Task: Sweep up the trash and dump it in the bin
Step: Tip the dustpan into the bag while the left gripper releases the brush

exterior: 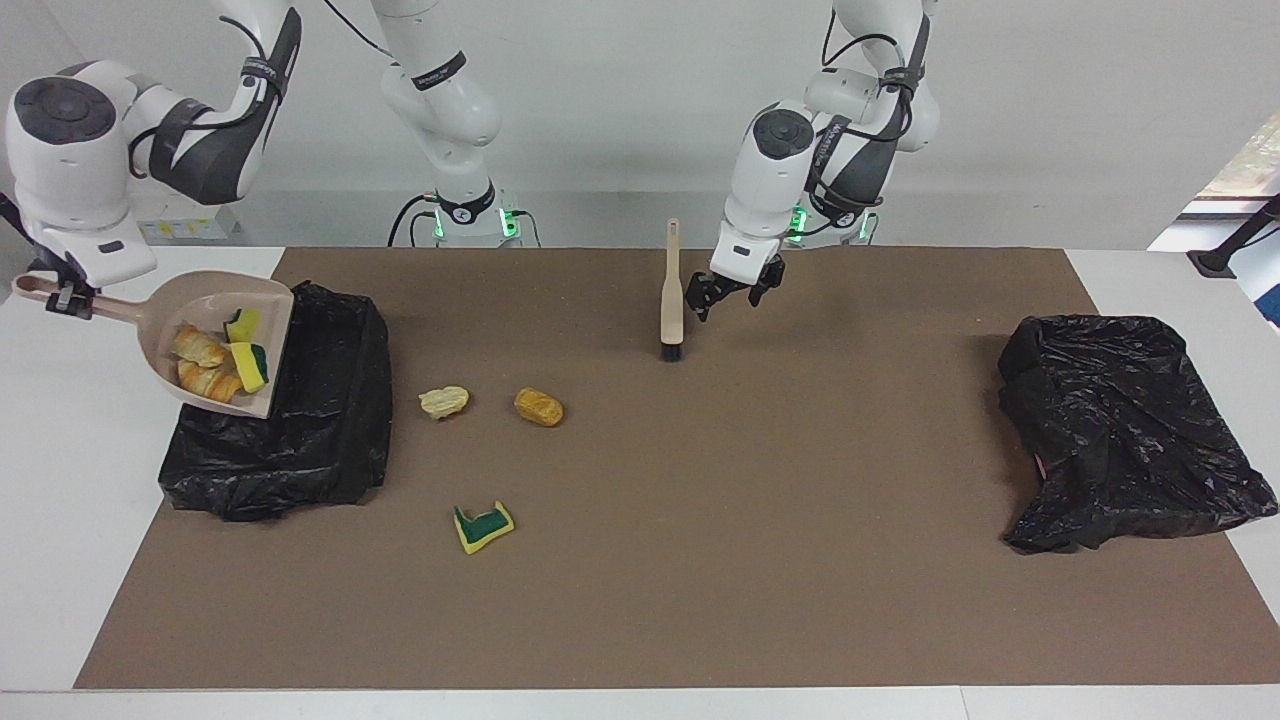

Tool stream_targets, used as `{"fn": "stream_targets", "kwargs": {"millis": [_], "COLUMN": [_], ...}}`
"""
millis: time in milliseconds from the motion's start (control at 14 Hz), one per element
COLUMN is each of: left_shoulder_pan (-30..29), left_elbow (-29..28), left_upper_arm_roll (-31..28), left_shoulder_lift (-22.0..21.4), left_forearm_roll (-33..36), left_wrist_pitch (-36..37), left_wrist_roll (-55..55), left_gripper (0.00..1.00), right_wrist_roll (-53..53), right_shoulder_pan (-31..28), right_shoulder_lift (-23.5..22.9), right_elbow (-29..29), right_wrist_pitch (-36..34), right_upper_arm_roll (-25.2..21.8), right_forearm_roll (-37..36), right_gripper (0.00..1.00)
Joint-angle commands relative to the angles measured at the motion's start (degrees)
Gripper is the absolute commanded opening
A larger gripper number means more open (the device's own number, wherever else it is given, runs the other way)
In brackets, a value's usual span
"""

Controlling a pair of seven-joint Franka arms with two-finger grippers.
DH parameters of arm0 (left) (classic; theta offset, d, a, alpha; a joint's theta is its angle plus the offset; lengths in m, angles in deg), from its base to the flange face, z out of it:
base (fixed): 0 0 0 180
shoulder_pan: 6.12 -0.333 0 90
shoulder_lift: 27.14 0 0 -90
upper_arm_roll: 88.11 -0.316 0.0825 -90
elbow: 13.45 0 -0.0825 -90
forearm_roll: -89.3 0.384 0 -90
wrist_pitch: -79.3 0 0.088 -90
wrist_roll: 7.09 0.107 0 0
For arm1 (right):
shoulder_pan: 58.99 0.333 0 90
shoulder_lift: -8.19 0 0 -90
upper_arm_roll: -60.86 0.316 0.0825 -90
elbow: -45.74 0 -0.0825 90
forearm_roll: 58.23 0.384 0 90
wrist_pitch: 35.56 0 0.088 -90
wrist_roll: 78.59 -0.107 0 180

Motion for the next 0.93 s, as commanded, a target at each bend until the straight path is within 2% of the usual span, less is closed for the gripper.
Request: {"fn": "stream_targets", "kwargs": {"millis": [0, 287, 573, 717, 860], "left_shoulder_pan": [-5.8, -15.1, -23.4, -25.0, -25.9], "left_elbow": [8.2, 12.9, 17.2, 21.4, 24.0], "left_upper_arm_roll": [0.6, 0.5, 0.5, 0.1, -1.3], "left_shoulder_lift": [4.8, 4.2, 3.7, 3.7, 3.7], "left_forearm_roll": [1.0, 1.0, 1.0, 1.2, 4.7], "left_wrist_pitch": [3.3, 7.4, 14.2, 20.1, 24.2], "left_wrist_roll": [4.7, 20.9, 37.9, 44.7, 51.4], "left_gripper": [1.00, 1.00, 1.00, 1.00, 1.00], "right_wrist_roll": [-0.1, -0.6, 0.5, 0.2, 0.0], "right_shoulder_pan": [2.1, 6.0, 10.3, 12.5, 14.1], "right_shoulder_lift": [6.2, 8.1, 9.6, 10.2, 10.0], "right_elbow": [8.8, 11.0, 10.8, 9.7, 7.4], "right_wrist_pitch": [4.7, 6.2, 3.4, 0.2, -0.7], "right_upper_arm_roll": [0.2, 0.3, 0.3, 0.3, 0.4], "right_forearm_roll": [-7.3, -16.0, -21.8, -23.9, -24.8], "right_gripper": [0.00, 0.00, 0.00, 0.00, 0.00]}}
